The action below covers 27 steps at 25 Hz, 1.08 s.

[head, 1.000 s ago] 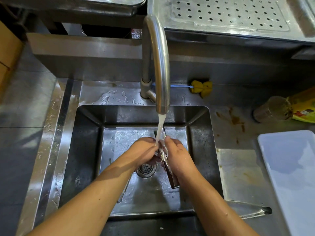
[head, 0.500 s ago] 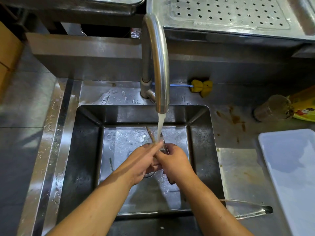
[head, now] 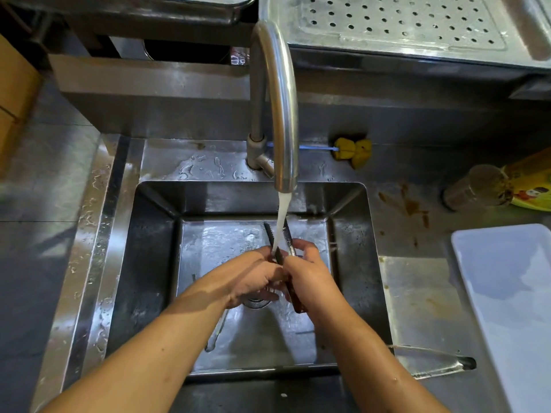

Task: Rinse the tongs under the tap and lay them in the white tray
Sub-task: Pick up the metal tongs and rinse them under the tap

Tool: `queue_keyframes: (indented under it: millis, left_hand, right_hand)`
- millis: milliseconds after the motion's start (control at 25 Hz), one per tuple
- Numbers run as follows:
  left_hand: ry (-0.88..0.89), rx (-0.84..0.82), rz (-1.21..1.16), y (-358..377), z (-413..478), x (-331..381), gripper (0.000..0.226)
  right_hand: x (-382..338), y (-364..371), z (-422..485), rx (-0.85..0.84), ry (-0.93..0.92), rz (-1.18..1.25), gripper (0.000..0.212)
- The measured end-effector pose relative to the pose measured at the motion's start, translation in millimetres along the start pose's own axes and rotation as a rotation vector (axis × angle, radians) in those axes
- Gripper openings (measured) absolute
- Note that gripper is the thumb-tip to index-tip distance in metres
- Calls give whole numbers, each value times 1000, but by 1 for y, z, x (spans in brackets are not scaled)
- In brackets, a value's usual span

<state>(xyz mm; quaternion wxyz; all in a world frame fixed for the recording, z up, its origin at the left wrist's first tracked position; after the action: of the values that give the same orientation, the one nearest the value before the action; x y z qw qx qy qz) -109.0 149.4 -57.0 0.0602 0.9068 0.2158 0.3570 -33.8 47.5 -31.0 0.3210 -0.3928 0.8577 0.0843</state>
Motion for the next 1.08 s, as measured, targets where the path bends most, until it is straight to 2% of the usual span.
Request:
queue_keyframes:
  millis: [80, 160, 240, 280, 360, 440, 560, 640, 720, 800, 920, 1000, 1080]
  left_hand:
    - [2, 14, 28, -1, 0, 1, 41]
    - [6, 232, 13, -11, 6, 7, 17]
    - [32, 421, -8, -21, 12, 9, 25]
    - [59, 461, 0, -23, 12, 9, 27]
    - [62, 442, -84, -22, 13, 6, 28]
    - [31, 309, -228, -19, 10, -3, 36]
    - [34, 138, -261, -17, 6, -17, 49]
    - [50, 169, -212, -18, 10, -22, 61]
    - [41, 273, -218, -21, 15, -19, 54]
    - [24, 368, -173, -23, 18, -9, 53]
    - [4, 469, -57, -23, 21, -2, 71]
    - [-6, 439, -134, -20, 21, -1, 67]
    - [-6, 313, -210, -17, 18, 0, 45]
  right_hand:
    - [-1, -1, -2, -29, 16, 57, 50]
    - [1, -1, -6, -56, -13, 37, 50]
    - [4, 0, -12, -68, -48, -91, 47]
    - [5, 1, -13, -63, -69, -147, 40]
    - [3, 5, -13, -43, -113, -229, 25]
    - [0, 9, -11, -27, -131, -260, 30]
    - [0, 17, -10, -119, -83, -52, 23]
    - [6, 17, -9, -140, -76, -8, 13]
    - [15, 14, -8, -117, -78, -7, 11]
    - [22, 12, -9, -97, -68, 29, 17]
    - [26, 12, -8, -80, -37, 86, 24]
    - [22, 8, -5, -51, -56, 43, 26]
    - [16, 2, 1, 9, -97, -93, 30]
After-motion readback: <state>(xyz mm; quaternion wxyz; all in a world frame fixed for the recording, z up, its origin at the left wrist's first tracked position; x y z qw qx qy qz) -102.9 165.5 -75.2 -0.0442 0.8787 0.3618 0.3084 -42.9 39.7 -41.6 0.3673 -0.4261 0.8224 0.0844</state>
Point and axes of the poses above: each hand's wrist, its own z-axis towards the middle knuckle, its own y-axis out of the palm, x = y × z, the point moved 3 cm from there along z, towards the middle knuckle, and after that the axes turned 2 degrees about y, right-handed, at the moved point
